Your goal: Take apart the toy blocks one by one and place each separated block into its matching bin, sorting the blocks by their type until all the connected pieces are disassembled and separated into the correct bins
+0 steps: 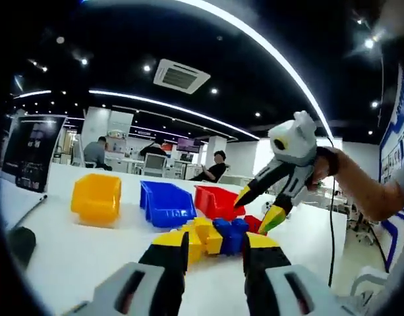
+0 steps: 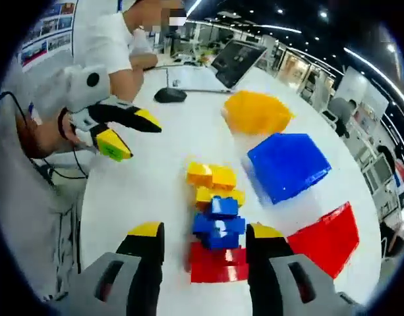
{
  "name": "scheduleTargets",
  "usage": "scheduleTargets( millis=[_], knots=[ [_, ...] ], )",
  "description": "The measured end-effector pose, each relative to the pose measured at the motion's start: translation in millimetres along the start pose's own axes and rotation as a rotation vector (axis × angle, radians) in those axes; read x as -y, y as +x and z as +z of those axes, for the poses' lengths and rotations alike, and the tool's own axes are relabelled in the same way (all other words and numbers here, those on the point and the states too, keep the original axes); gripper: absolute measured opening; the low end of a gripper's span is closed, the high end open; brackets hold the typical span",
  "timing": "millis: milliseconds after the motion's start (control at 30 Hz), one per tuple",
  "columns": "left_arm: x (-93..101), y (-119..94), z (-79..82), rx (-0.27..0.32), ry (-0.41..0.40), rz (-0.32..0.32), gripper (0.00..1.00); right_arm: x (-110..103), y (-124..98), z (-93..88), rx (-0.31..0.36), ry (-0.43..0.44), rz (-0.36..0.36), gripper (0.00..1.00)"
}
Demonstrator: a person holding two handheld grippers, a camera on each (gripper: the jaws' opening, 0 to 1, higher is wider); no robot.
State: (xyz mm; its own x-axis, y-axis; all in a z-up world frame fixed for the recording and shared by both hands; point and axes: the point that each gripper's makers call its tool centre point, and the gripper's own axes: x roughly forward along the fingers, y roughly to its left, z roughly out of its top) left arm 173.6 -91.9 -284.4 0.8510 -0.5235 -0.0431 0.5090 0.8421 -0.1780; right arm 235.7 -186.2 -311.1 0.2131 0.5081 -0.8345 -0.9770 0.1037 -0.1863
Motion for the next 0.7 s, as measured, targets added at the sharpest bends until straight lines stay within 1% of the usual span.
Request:
scheduleTargets(
  millis=[67, 100, 167, 233, 300, 367, 400, 500, 600, 633, 700],
  knots=[
    [-3.1, -1.2, 0.6, 0.007, -0.007, 0.009, 0.35, 4.5, 15.6, -9.0, -0.109, -0.008, 0.026, 0.52],
    [-4.3, -1.6, 1.0, 0.009, -0.011, 0.012, 0.35, 7.1, 22.3, -11.4, -0.145, -0.005, 0.035, 0.53],
    [-5.7, -2.8, 1.5, 0.012, -0.016, 0.016, 0.35, 11.9, 30.9, -11.5, -0.176, 0.012, 0.049, 0.54],
    [-6.5, -3.9, 2.3, 0.015, -0.018, 0.017, 0.35, 10.3, 38.3, -13.9, -0.223, 0.002, 0.079, 0.55],
    [-6.3, -4.7, 3.4, 0.018, -0.023, 0.014, 0.34, 10.3, 42.3, -16.3, -0.256, -0.016, 0.080, 0.54],
    [-6.2, -4.5, 4.2, 0.021, -0.024, 0.011, 0.34, 8.5, 45.0, -19.5, -0.284, -0.013, 0.084, 0.51],
    [-6.2, -3.9, 4.2, 0.021, -0.023, 0.012, 0.34, 8.3, 45.6, -19.4, -0.283, -0.013, 0.084, 0.50],
    [-16.8, 5.9, -6.9, -0.037, 0.026, 0.061, 0.34, 6.2, 46.5, -18.4, -0.270, -0.010, 0.090, 0.50],
    [-23.8, 21.0, -16.9, -0.064, 0.014, 0.076, 0.34, 6.5, 47.3, -14.7, -0.240, 0.002, 0.082, 0.50],
    [-26.2, 25.5, -22.0, -0.080, 0.013, 0.090, 0.34, 5.2, 47.3, -12.9, -0.223, -0.017, 0.089, 0.49],
    [-29.8, 31.3, -29.5, -0.104, 0.027, 0.118, 0.34, 2.4, 46.3, -12.8, -0.211, -0.043, 0.098, 0.49]
  ],
)
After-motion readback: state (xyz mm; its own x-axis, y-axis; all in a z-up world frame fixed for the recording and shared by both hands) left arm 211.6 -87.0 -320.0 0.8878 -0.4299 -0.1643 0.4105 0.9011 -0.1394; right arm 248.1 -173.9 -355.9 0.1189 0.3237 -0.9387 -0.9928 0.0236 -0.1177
